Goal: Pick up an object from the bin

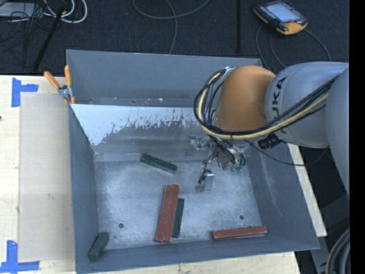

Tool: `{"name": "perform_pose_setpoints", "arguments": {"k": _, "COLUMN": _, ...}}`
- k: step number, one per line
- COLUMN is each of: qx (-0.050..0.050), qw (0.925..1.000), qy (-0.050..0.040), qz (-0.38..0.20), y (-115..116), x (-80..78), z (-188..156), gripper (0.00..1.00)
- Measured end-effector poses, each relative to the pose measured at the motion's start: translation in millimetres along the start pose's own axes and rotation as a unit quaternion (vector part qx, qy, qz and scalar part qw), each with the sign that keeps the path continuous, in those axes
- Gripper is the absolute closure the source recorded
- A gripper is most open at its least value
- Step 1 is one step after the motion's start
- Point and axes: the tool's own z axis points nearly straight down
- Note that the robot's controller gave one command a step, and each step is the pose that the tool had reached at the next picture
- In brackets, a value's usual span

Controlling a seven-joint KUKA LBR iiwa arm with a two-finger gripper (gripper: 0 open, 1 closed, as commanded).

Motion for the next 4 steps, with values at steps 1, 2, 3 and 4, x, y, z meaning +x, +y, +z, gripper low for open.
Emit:
{"name": "perform_pose_setpoints", "arguments": {"k": 1, "qx": 0.000, "qw": 0.9964, "qy": -0.0008, "qz": -0.085, "y": 25.7, "x": -12.9, "z": 13.8, "gripper": 0.00}}
{"name": "perform_pose_setpoints", "arguments": {"k": 2, "qx": 0.000, "qw": 0.9894, "qy": -0.0002, "qz": -0.145, "y": 36.7, "x": -13.4, "z": 26.5, "gripper": 0.00}}
{"name": "perform_pose_setpoints", "arguments": {"k": 3, "qx": 0.000, "qw": 0.9927, "qy": -0.0002, "qz": -0.121, "y": 39.4, "x": -13.8, "z": 29.2, "gripper": 0.00}}
{"name": "perform_pose_setpoints", "arguments": {"k": 4, "qx": 0.000, "qw": 0.9928, "qy": 0.0003, "qz": -0.120, "y": 63.3, "x": -13.2, "z": 30.4, "gripper": 0.00}}
